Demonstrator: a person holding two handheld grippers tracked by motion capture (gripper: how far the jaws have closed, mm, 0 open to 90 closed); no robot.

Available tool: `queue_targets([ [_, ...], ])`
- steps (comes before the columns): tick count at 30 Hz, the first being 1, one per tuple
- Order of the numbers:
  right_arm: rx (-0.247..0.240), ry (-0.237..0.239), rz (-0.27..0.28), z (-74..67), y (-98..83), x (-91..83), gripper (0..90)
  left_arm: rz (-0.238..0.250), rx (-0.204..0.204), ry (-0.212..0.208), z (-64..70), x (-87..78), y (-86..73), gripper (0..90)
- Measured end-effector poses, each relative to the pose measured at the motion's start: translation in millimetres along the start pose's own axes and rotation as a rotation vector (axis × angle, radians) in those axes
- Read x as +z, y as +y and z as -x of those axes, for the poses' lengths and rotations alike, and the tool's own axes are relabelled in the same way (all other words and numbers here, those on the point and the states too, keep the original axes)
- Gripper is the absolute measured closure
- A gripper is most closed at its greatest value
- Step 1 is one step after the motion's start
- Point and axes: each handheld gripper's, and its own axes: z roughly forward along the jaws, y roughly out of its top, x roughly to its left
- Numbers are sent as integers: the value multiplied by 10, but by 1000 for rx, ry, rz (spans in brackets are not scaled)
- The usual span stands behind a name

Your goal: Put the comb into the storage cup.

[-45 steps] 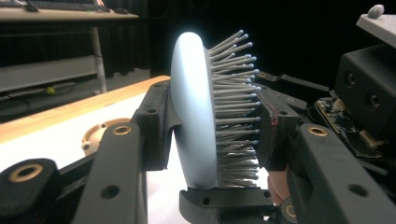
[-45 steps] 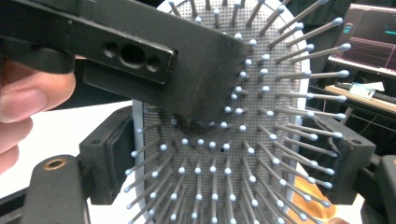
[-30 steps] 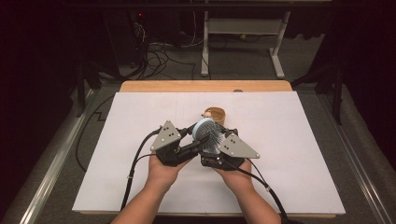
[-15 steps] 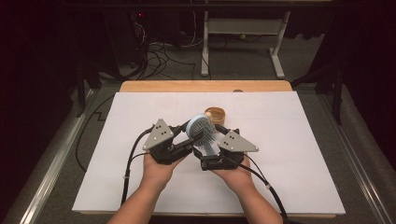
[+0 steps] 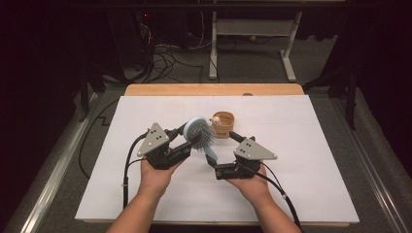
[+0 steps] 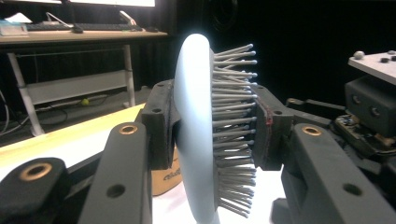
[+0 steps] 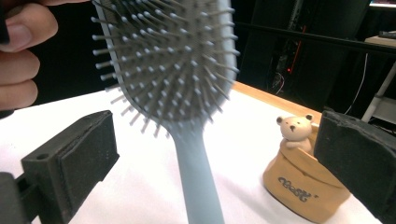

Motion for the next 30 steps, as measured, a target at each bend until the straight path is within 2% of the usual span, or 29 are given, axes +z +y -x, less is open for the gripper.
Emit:
queue_targets([
  [8,20,-24,-14,110,-79,-163,0,22,11,20,-81,-67,76,579],
  [18,48,-75,-58,333,-296,-390,0,41,20,48,-188,-134,126,579],
  [30,79,-130,-85,502,-509,-656,0,56,28,75,-294,-215,194,580],
])
